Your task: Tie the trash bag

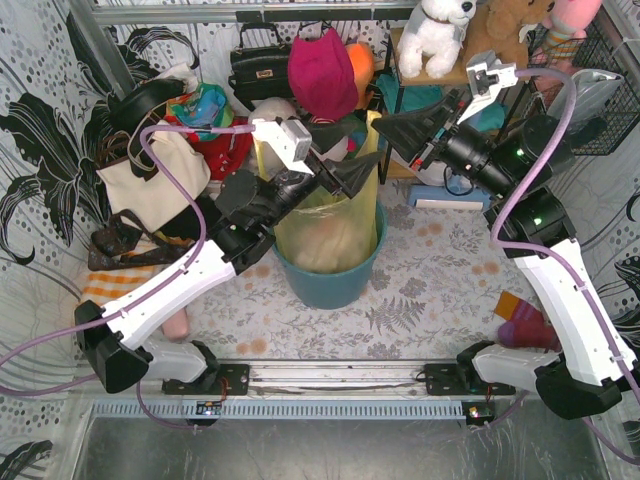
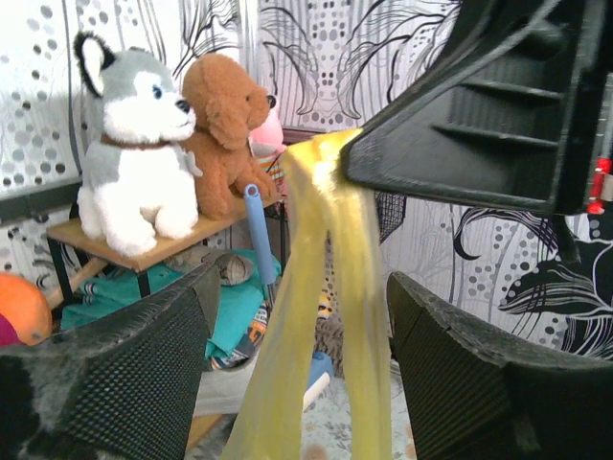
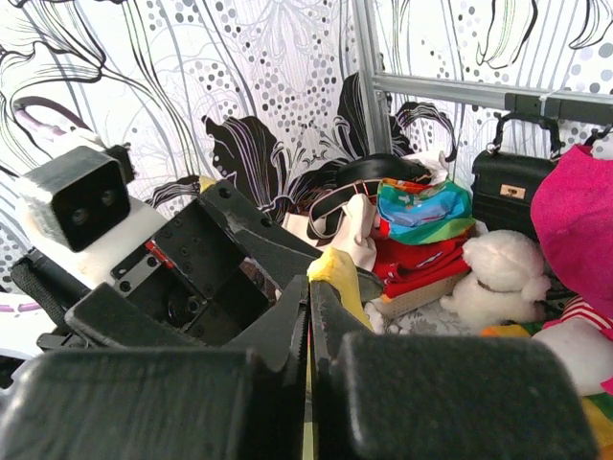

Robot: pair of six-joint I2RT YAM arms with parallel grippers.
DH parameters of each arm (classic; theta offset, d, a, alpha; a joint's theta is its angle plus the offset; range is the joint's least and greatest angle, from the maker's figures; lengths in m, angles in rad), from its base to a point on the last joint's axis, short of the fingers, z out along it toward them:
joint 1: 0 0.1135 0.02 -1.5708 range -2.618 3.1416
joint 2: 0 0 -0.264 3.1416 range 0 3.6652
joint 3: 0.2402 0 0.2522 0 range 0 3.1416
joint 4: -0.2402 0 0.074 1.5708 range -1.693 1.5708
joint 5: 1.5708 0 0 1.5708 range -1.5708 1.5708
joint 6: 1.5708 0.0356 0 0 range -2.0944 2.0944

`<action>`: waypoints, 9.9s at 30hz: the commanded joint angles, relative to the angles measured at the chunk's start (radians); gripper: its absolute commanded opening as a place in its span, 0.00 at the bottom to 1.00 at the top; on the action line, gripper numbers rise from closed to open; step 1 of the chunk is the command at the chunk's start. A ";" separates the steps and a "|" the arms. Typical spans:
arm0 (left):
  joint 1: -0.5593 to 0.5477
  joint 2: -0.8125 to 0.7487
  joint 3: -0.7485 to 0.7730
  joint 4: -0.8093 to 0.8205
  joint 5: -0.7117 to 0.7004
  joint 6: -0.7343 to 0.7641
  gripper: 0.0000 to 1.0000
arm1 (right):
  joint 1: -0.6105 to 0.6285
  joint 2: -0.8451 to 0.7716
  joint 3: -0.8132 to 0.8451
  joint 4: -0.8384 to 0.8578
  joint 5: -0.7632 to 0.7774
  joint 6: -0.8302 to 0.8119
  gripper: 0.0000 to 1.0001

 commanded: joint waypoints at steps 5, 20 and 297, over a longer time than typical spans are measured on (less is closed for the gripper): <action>0.016 0.016 -0.011 0.144 0.158 0.113 0.82 | 0.001 -0.033 -0.045 0.034 -0.061 0.017 0.00; 0.181 0.149 0.067 0.365 0.524 -0.181 0.70 | 0.000 -0.045 -0.054 0.072 -0.136 0.028 0.00; 0.172 -0.176 -0.238 0.297 0.545 -0.242 0.00 | 0.295 0.287 0.257 -0.013 0.179 -0.223 0.00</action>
